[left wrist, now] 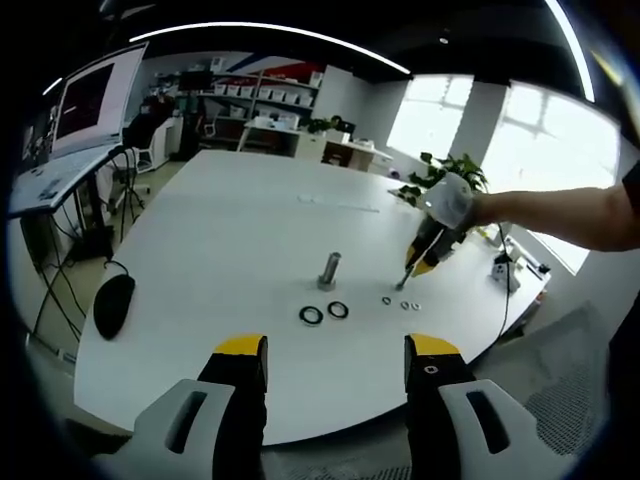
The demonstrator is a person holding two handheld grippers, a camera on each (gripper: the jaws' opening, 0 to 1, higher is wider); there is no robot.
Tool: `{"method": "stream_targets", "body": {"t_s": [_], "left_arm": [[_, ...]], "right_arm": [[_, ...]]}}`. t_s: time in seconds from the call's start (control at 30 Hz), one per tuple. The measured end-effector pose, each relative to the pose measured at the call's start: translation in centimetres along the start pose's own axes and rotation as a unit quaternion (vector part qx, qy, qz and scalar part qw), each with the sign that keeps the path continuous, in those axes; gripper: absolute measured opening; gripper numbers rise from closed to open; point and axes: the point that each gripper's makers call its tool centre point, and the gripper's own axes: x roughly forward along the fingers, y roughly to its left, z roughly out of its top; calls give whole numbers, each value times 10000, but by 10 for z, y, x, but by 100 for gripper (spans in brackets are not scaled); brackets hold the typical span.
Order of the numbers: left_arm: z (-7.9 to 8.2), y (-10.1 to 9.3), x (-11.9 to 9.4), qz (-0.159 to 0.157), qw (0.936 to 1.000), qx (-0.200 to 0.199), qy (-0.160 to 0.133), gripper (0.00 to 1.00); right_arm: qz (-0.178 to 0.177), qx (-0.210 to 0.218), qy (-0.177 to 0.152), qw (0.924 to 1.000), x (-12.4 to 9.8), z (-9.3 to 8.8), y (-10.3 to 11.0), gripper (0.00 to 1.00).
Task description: Place the washer onto the threaded stud by aligning its center hole with the stud, sliding it down to the base, and recovering from edge contact or off-axis alignment until the washer reaches the visible bottom stop.
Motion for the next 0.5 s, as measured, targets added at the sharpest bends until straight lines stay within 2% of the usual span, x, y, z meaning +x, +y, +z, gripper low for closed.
{"method": "stream_targets", "body": {"t_s": [0.5], "left_arm": [[0, 0, 0, 15, 10000, -33, 9, 54]], "right_arm": [[135, 48, 86, 9999, 8, -4, -2, 13]]}}
